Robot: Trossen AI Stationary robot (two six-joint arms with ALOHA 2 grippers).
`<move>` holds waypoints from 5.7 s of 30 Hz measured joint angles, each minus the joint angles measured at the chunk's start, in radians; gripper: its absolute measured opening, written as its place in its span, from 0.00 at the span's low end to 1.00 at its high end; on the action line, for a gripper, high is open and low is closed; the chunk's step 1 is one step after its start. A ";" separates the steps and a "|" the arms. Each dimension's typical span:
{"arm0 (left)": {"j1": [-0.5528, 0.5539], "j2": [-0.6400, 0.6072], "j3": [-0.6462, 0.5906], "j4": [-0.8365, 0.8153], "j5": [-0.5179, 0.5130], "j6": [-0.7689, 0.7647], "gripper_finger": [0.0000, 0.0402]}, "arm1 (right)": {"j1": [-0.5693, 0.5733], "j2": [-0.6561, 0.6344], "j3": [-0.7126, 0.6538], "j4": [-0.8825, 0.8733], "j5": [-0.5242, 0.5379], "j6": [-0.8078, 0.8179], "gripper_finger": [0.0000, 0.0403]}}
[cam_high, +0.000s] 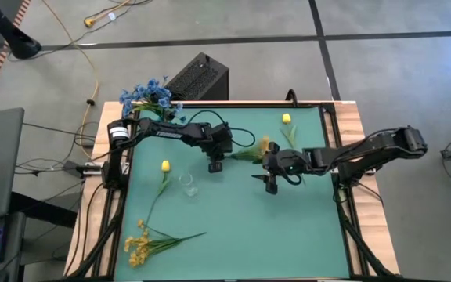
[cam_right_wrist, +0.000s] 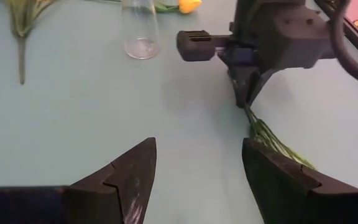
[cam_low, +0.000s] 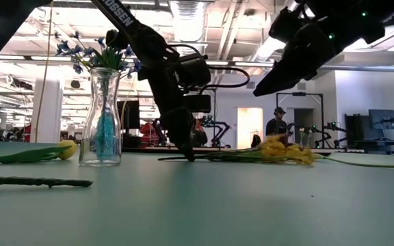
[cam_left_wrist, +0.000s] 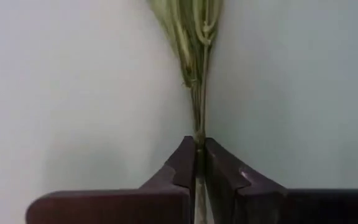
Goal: Sort flowers into vase by color
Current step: Put the top yellow flowers into the transparent vase, then put the yellow flowers into the transparent vase
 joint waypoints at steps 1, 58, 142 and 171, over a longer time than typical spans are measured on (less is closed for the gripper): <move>-0.001 -0.004 -0.001 0.000 0.000 -0.009 0.02 | 0.006 -0.002 0.000 0.000 0.000 0.000 0.66; -0.483 -1.005 -1.145 1.475 -0.282 -0.256 0.00 | 0.293 0.027 0.001 0.237 0.006 0.085 0.66; -0.578 -1.028 -0.369 -0.372 -0.215 -0.781 0.23 | 0.264 0.039 0.003 0.246 0.001 0.144 0.66; -1.033 -0.447 -0.368 -0.011 -0.179 -1.111 0.41 | 0.533 0.141 0.007 0.451 0.126 0.201 0.66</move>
